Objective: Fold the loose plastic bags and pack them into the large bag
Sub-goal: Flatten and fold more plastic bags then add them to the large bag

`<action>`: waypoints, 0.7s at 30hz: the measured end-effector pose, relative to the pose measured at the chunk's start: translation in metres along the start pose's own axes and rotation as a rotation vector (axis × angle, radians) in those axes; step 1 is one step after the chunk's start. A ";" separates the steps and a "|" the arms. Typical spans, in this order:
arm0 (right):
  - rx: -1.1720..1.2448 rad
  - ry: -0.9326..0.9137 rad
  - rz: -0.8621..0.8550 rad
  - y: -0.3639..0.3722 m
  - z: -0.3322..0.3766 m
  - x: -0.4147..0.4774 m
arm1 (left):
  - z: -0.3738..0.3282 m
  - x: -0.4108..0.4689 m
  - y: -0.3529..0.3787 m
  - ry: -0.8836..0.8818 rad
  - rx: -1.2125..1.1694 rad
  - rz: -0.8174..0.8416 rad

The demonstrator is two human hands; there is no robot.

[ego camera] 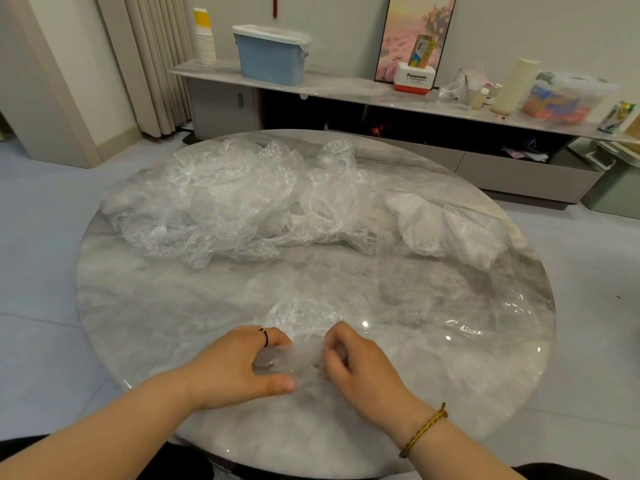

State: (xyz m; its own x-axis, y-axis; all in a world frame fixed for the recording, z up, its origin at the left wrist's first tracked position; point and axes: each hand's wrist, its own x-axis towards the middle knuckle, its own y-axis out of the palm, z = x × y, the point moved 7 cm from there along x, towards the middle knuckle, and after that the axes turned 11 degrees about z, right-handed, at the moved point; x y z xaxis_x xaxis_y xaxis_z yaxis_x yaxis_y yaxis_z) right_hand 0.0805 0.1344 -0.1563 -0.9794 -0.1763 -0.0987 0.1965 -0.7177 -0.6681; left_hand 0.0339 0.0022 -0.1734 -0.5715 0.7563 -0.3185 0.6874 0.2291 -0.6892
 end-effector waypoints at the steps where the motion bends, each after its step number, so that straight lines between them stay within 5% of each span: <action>1: 0.069 0.035 -0.029 -0.003 -0.005 0.001 | -0.001 -0.001 0.000 -0.022 0.026 0.016; 4: 0.262 0.103 -0.073 -0.008 -0.013 0.005 | -0.006 0.000 0.002 -0.030 0.048 0.004; 14: 0.330 0.308 -0.187 -0.011 -0.036 0.014 | 0.005 0.014 -0.002 -0.107 -0.277 -0.260; 19: 0.306 0.360 -0.179 -0.011 -0.041 0.017 | -0.005 0.010 -0.010 -0.226 0.065 -0.417; 21: 0.272 0.367 -0.158 -0.009 -0.042 0.018 | -0.023 0.007 -0.016 -0.097 0.317 -0.599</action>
State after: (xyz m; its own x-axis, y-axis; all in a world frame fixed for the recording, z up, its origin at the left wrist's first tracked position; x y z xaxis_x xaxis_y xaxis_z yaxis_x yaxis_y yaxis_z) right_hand 0.0586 0.1661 -0.1829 -0.9407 0.1632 -0.2976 0.0012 -0.8752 -0.4838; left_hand 0.0291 0.0173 -0.1493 -0.8600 0.4932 0.1309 0.0840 0.3897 -0.9171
